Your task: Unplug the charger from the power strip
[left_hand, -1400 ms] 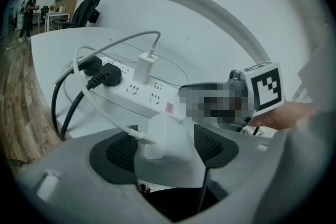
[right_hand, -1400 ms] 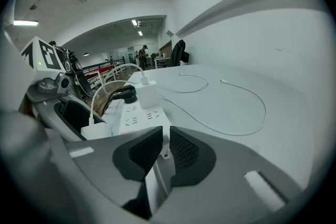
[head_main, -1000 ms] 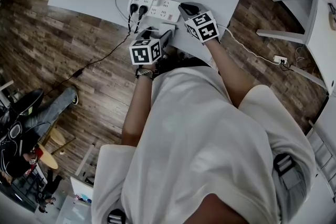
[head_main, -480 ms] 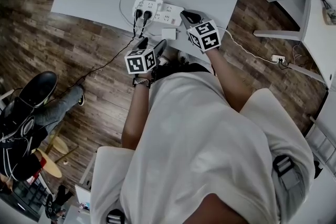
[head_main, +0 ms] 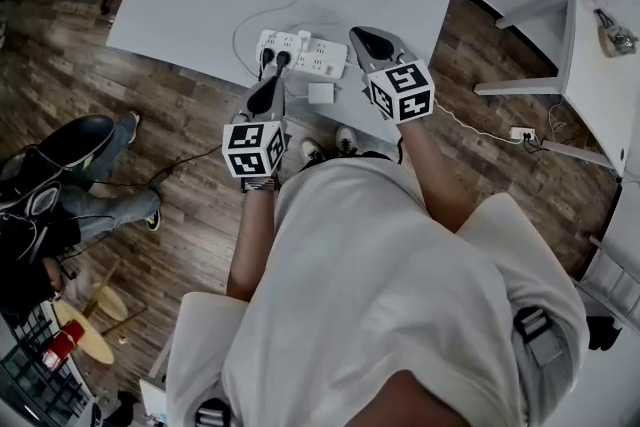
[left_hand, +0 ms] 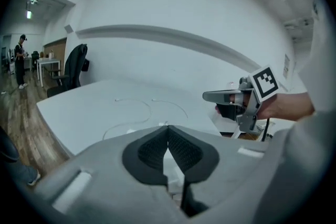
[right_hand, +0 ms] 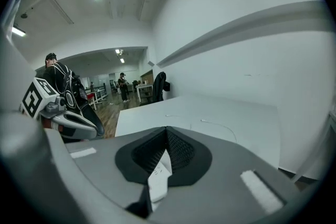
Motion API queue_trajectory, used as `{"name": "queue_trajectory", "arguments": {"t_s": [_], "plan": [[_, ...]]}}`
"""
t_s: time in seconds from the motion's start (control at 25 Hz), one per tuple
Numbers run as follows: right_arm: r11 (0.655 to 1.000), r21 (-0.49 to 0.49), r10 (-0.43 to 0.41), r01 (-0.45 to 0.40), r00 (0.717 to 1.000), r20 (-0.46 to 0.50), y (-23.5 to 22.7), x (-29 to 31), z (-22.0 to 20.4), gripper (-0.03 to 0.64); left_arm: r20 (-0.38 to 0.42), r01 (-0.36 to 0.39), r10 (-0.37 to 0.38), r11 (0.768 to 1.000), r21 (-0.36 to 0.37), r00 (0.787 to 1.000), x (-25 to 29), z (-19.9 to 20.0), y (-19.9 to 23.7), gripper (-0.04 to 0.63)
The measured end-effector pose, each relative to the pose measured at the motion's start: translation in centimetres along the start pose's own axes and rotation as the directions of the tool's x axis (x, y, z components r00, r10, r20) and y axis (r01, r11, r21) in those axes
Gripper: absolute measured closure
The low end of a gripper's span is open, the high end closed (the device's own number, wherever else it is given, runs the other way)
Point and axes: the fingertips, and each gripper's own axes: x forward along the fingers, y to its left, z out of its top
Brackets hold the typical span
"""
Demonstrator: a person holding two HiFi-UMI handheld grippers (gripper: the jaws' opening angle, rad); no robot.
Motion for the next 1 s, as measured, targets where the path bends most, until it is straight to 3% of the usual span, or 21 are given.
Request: {"name": "queue_trajectory", "arguments": {"t_s": [0.24, 0.52, 0.6, 0.76, 1.0], "plan": [[0.999, -0.034, -0.018, 0.024, 0.988, 0.151, 0.2, -2.3, 7.8, 0.614, 0.184, -0.036, 0.001, 0.981, 0.189, 0.983, -1.1, 10.3, 0.0, 0.591], [0.99, -0.128, -0.015, 0.064, 0.935, 0.353, 0.5, -6.3, 18.5, 0.614, 0.408, -0.142, -0.019, 0.921, 0.361, 0.913, -4.1, 22.4, -1.5, 0.591], [0.985, -0.156, 0.003, 0.068, 0.909, 0.416, 0.7, -7.9, 21.8, 0.614, 0.461, -0.167, -0.031, 0.908, 0.384, 0.887, -5.3, 25.1, -2.3, 0.589], [0.971, -0.212, 0.014, 0.111, 0.859, 0.511, 1.1, -10.4, 26.9, 0.614, 0.54, -0.169, -0.074, 0.907, 0.387, 0.838, -7.9, 29.1, -3.9, 0.589], [0.961, -0.235, 0.0, 0.148, 0.846, 0.534, 1.1, -12.4, 29.1, 0.615, 0.596, -0.201, -0.097, 0.888, 0.413, 0.797, -10.7, 31.4, -5.9, 0.591]]}}
